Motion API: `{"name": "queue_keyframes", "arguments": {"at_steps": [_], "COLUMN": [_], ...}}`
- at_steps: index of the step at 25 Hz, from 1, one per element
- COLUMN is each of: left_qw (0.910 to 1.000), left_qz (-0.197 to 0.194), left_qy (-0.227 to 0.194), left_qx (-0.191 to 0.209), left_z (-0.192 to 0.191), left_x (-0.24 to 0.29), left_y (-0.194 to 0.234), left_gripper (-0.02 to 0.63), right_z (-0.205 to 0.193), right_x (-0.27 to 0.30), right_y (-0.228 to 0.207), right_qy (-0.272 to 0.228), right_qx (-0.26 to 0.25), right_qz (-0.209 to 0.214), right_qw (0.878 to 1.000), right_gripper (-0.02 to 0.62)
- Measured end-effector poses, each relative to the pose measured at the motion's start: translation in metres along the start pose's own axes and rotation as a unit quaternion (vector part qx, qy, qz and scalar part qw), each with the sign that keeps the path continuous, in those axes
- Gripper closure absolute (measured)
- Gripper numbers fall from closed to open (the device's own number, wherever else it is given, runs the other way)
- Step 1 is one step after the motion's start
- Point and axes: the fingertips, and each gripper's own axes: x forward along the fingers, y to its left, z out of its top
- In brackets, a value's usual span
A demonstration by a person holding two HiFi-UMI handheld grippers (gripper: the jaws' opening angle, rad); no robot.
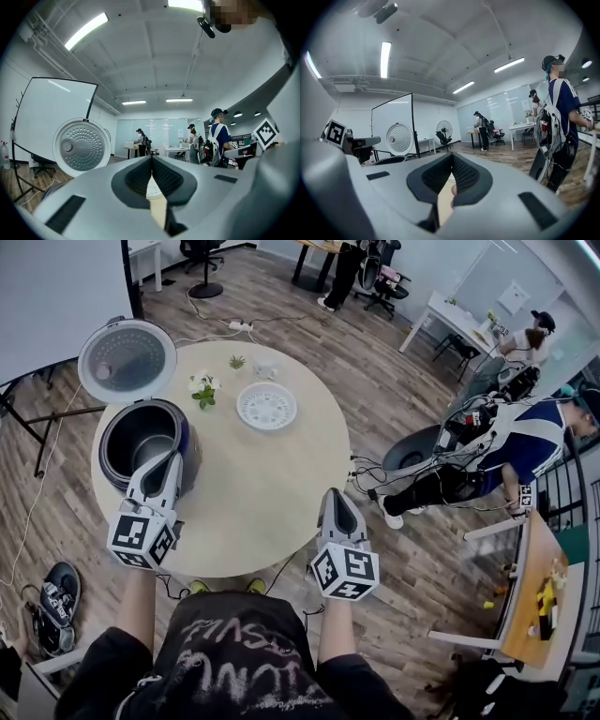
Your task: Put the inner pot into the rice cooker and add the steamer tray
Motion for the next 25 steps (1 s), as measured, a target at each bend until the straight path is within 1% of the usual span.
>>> {"name": "queue_keyframes", "arguments": {"at_steps": [2, 4, 6, 8, 11, 14, 20, 22, 25], "left_qw": [1.0000, 0.9999, 0.9998, 0.9996, 0.9995, 0.9995, 0.9994, 0.9995, 0.9995], "left_qz": [0.001, 0.001, -0.003, -0.005, -0.004, -0.004, -0.003, -0.002, 0.000], "left_qy": [0.005, 0.010, 0.017, 0.023, 0.024, 0.025, 0.026, 0.025, 0.027], "left_qx": [0.003, 0.007, 0.010, 0.013, 0.018, 0.016, 0.021, 0.020, 0.019], "left_z": [-0.001, -0.004, -0.008, -0.012, -0.012, -0.010, -0.010, -0.011, -0.013], "left_x": [0.005, 0.009, 0.011, 0.012, 0.014, 0.017, 0.018, 0.018, 0.020], "left_y": [-0.010, -0.019, -0.028, -0.035, -0.040, -0.042, -0.049, -0.049, -0.051], "left_gripper": [0.592, 0.563, 0.535, 0.482, 0.447, 0.401, 0.359, 0.347, 0.345], "right_z": [0.001, 0.001, -0.001, -0.002, -0.002, -0.003, -0.003, -0.003, -0.004], "right_x": [0.000, 0.001, 0.001, 0.001, 0.003, 0.003, 0.003, 0.005, 0.008], "right_y": [-0.009, -0.017, -0.021, -0.024, -0.025, -0.027, -0.027, -0.029, -0.033], "right_qy": [0.000, -0.001, -0.001, -0.001, -0.002, -0.001, 0.002, 0.002, 0.004], "right_qx": [0.001, 0.004, 0.006, 0.008, 0.011, 0.009, 0.005, 0.005, 0.011], "right_qz": [0.005, 0.012, 0.020, 0.029, 0.040, 0.045, 0.063, 0.063, 0.064], "right_qw": [1.000, 1.000, 1.000, 1.000, 0.999, 0.999, 0.998, 0.998, 0.998], "right_gripper": [0.573, 0.550, 0.510, 0.466, 0.387, 0.349, 0.275, 0.264, 0.258]}}
